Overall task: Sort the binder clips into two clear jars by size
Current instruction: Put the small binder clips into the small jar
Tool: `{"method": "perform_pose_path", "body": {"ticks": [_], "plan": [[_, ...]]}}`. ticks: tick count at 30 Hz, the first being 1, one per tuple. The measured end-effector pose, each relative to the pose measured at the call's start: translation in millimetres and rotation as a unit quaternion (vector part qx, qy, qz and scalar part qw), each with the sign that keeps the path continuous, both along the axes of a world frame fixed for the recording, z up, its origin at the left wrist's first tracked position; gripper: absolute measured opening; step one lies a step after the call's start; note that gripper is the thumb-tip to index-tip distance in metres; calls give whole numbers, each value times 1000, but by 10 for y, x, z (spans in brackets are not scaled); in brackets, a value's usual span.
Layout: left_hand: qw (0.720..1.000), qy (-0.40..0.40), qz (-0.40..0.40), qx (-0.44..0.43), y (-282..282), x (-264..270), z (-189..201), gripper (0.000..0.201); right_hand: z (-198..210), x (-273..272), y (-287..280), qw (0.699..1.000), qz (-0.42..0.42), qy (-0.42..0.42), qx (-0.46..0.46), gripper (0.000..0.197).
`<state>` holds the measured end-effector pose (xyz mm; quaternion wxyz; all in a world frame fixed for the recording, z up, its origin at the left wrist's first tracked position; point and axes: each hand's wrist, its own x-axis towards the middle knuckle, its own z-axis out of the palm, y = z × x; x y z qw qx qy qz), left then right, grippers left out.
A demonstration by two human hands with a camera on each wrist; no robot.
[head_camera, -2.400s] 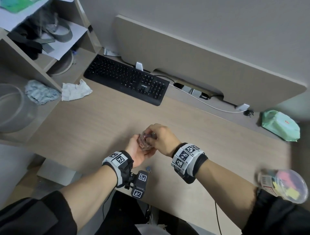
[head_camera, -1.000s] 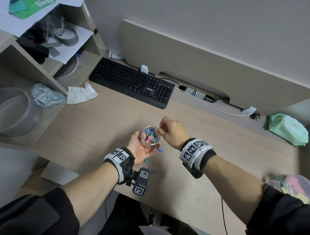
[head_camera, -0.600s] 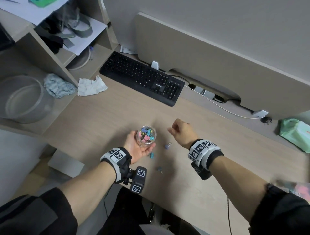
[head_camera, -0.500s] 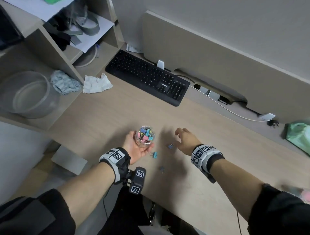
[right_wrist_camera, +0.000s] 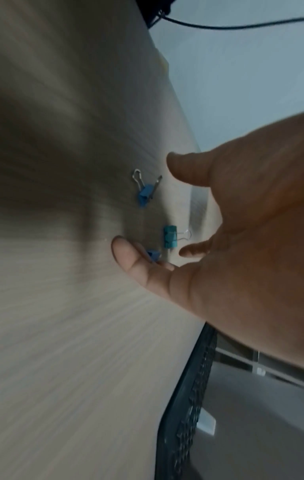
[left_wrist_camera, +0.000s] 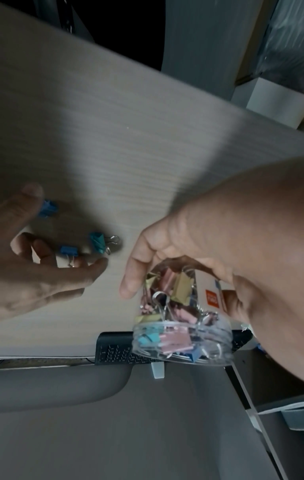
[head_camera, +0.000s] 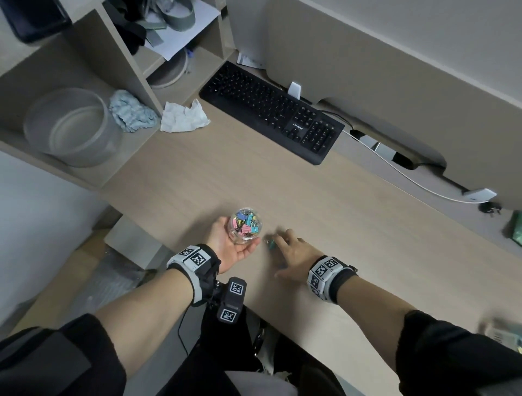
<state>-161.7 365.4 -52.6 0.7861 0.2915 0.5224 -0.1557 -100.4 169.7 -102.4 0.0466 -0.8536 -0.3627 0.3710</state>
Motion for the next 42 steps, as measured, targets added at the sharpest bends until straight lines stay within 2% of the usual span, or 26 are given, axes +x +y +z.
{"method": "perform_pose_path", "body": {"ticks": [4, 11, 13, 16, 20, 25, 29, 33, 35, 38, 42], "plan": [[1000, -5, -2, -2, -46, -68, -3, 55, -12, -43, 61, 998, 46, -35, -25, 96], [1000, 3, 2, 1, -4, -141, -19, 56, -25, 11, 150, 998, 56, -39, -10, 50], [1000, 4, 1, 3, 11, -149, -20, 57, -35, 15, 140, 999, 44, -30, -8, 42], [1000, 6, 0, 6, 39, -141, -18, 57, -71, 28, 134, 1000, 8, -20, -4, 40], [1000, 7, -6, 3, 49, -103, -10, 58, -78, 93, 140, 994, -107, 7, 19, 47], [1000, 9, -15, 3, 8, -34, -15, 56, -50, 196, 72, 972, -230, 17, 53, 31], [1000, 11, -27, 3, -50, 32, -34, 53, -32, 278, -52, 962, -265, 11, 63, 24], [999, 15, -33, 2, -87, 74, -48, 55, -6, 341, -189, 955, -288, 7, 65, 27], [999, 17, -36, 4, -98, 83, -54, 55, -12, 325, -217, 961, -269, 6, 58, 30], [999, 22, -40, 6, -101, 93, -61, 55, -61, 243, -184, 979, -196, -11, 53, 34], [999, 27, -35, 10, -97, 78, -77, 55, -105, 169, -122, 994, -97, -36, 45, 23]]}}
